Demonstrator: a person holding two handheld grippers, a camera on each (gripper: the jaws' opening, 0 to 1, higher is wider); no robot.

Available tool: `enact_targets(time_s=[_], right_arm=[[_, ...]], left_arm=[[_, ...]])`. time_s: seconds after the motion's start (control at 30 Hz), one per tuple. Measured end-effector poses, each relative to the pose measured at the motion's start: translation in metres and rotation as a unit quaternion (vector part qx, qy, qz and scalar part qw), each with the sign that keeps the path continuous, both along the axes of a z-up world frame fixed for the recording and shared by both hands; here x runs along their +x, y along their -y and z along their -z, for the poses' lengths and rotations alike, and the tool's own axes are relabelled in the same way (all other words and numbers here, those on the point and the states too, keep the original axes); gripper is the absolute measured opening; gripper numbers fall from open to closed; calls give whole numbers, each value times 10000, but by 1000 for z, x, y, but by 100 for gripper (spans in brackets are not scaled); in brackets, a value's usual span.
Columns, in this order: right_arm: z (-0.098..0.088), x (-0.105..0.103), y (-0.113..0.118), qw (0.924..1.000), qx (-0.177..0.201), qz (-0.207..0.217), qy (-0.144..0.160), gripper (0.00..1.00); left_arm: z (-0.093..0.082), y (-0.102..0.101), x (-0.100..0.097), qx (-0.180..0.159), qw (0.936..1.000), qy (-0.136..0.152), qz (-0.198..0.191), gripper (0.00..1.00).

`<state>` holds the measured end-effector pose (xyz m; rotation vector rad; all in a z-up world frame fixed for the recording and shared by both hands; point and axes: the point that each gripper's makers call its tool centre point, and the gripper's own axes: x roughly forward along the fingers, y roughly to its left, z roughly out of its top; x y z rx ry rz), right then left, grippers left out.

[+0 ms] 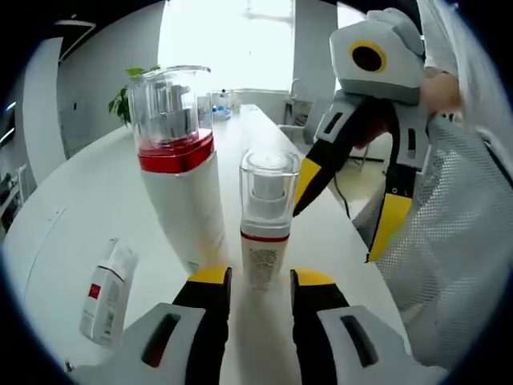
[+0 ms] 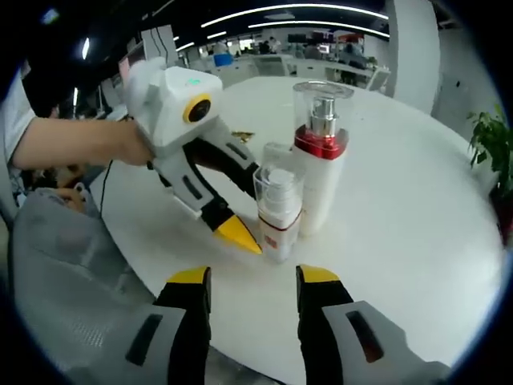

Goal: Arrange the skincare products in the storage area until every visible bottle or jar stands upright without overlapping.

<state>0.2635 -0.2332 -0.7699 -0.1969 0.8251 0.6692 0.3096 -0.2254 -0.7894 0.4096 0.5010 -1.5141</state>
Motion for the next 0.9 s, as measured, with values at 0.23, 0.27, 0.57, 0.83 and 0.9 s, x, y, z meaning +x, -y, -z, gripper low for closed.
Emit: enact_targets(time_s=[0.23,0.27,0.57,0.83,0.9], right_arm=[[-7,1,-7,9999,123,-61,96,52],[-8,1,-8,9998,120,-74,112,54],[-18,5,5,9993,170,245,204,70],[-30,-1,9,9970,499,561,182,81],[-32,-2,9,9965,547,603,192,82]], left_arm=[[-7,-12,-4,81,9999,15,-99,30],[-10,-14,-5,91,9999,19,-137,31],[-31,-37,-8,-38,9983,-49,-583,42],[-35,-66,-12,-116,9924,-231,-1206,58],[-38,-71,-17,-140,9909,-295,-1306,60]])
